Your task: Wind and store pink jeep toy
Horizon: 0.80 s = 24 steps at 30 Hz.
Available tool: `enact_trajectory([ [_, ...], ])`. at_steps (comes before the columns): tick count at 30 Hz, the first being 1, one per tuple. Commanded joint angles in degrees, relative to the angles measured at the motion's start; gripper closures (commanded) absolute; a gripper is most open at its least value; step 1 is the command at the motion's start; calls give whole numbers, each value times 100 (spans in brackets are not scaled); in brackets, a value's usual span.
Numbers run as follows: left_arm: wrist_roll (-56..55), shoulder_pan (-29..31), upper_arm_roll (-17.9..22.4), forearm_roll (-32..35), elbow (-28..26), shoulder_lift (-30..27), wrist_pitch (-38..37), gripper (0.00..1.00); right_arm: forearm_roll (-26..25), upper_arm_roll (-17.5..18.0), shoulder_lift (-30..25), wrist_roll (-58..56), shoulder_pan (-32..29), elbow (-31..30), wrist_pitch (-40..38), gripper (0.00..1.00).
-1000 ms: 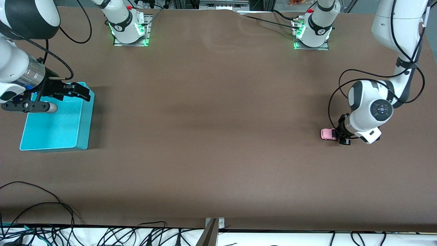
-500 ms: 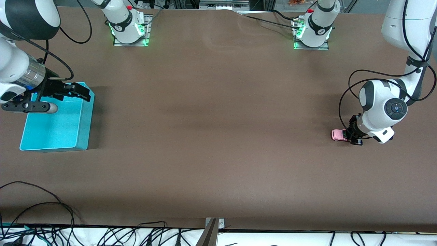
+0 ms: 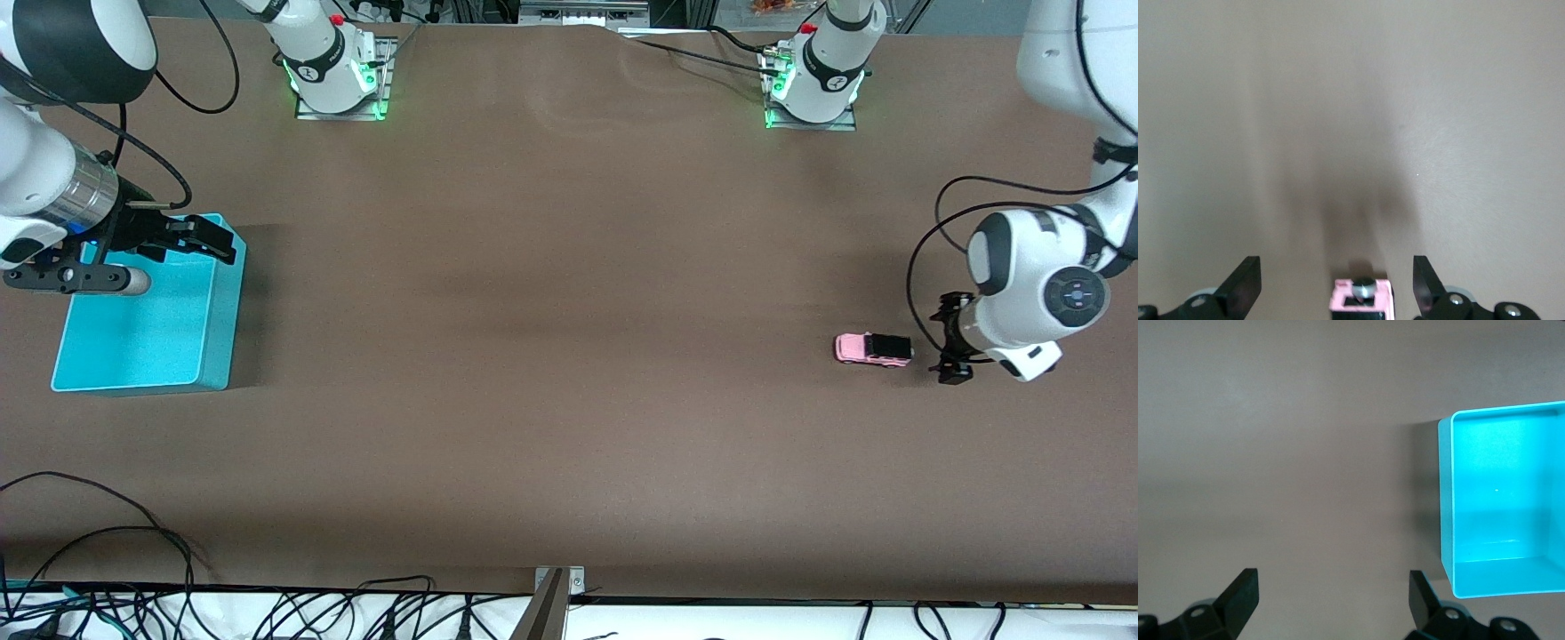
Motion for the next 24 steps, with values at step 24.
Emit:
enact_trajectory([
  [24,3898,-36,-400,-83,1923,-1045,-1543,0,-33,8,43,-11,3,150,-98,0],
])
